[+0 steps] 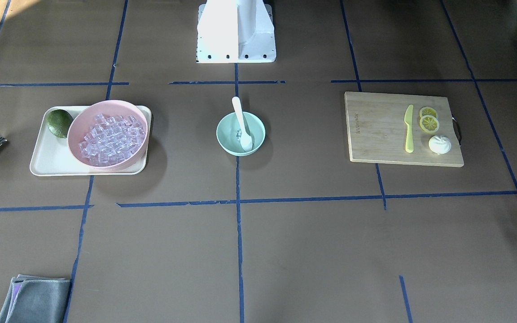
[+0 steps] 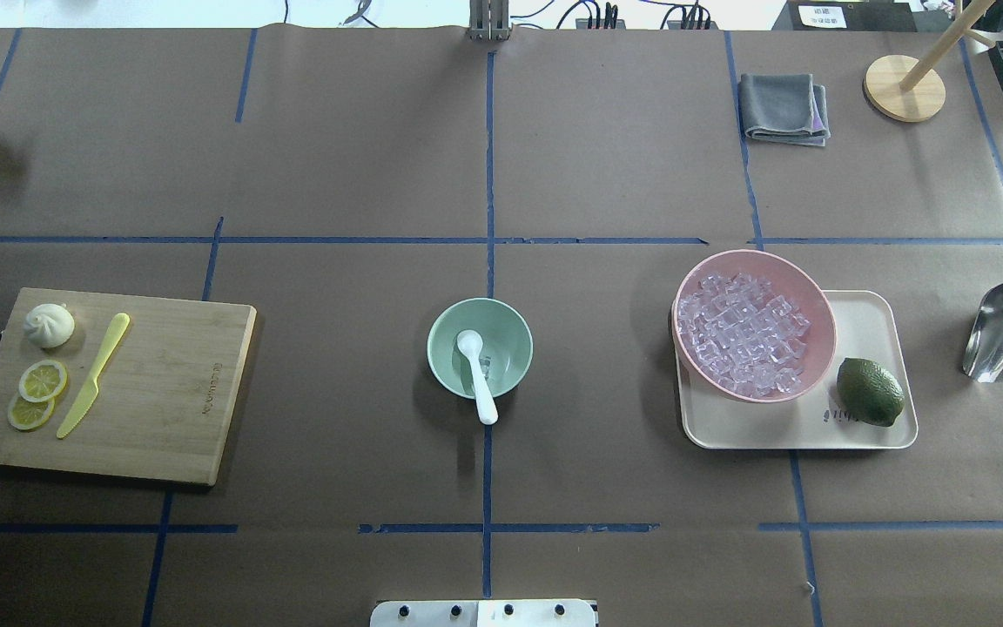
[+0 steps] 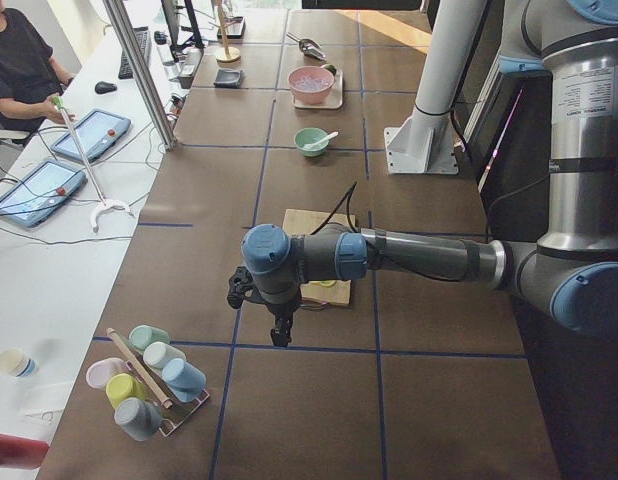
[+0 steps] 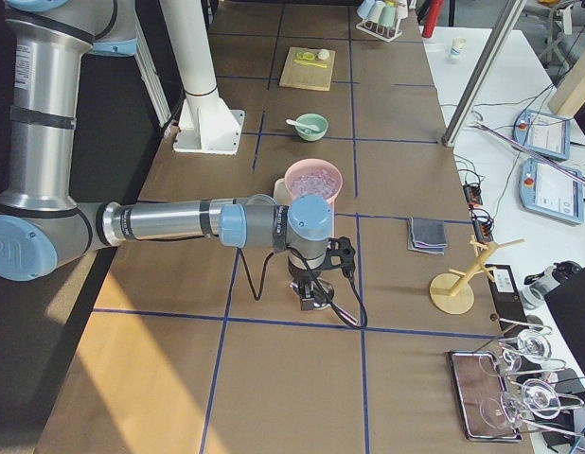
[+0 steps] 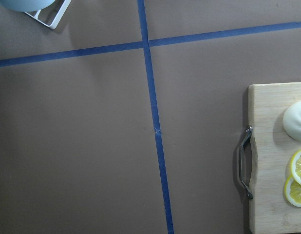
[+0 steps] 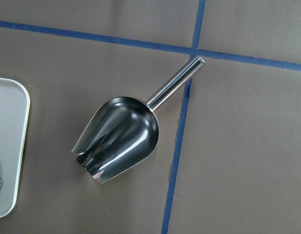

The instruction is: Put spoon and ice into bowl

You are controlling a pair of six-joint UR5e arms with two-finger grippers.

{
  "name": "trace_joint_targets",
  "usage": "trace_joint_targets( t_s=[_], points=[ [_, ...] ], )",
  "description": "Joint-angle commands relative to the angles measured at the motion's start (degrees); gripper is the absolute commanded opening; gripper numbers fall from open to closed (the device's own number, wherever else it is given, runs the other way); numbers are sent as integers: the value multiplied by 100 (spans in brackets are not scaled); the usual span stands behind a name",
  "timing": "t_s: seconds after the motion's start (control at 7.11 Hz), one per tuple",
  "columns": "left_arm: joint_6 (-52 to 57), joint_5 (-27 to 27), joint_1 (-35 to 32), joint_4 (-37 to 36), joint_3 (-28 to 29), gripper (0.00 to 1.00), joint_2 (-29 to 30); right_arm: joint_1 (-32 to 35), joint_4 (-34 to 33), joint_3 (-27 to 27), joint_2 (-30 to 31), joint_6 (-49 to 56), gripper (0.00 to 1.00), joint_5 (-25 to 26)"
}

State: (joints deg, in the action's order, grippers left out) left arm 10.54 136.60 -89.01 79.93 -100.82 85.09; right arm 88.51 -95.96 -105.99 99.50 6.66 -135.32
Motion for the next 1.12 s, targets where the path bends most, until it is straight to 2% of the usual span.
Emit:
trace_joint_targets(
  t_s=[0.0,0.42,0.56,0.98],
  points=[
    [0,-19,7,-12,-43,100,-10,0,16,17,-36,-16,100,14],
    [26,-19,7,-39,-174,100,-176,0,25,-62,-10,19,100,67],
    [27,-19,15,-30,-1,100,-177,0,16,-62,-10,2,100,50],
    [27,-89,7,-21,-192,100,-203,0,7,-53,-28,2,100,-12]
  ],
)
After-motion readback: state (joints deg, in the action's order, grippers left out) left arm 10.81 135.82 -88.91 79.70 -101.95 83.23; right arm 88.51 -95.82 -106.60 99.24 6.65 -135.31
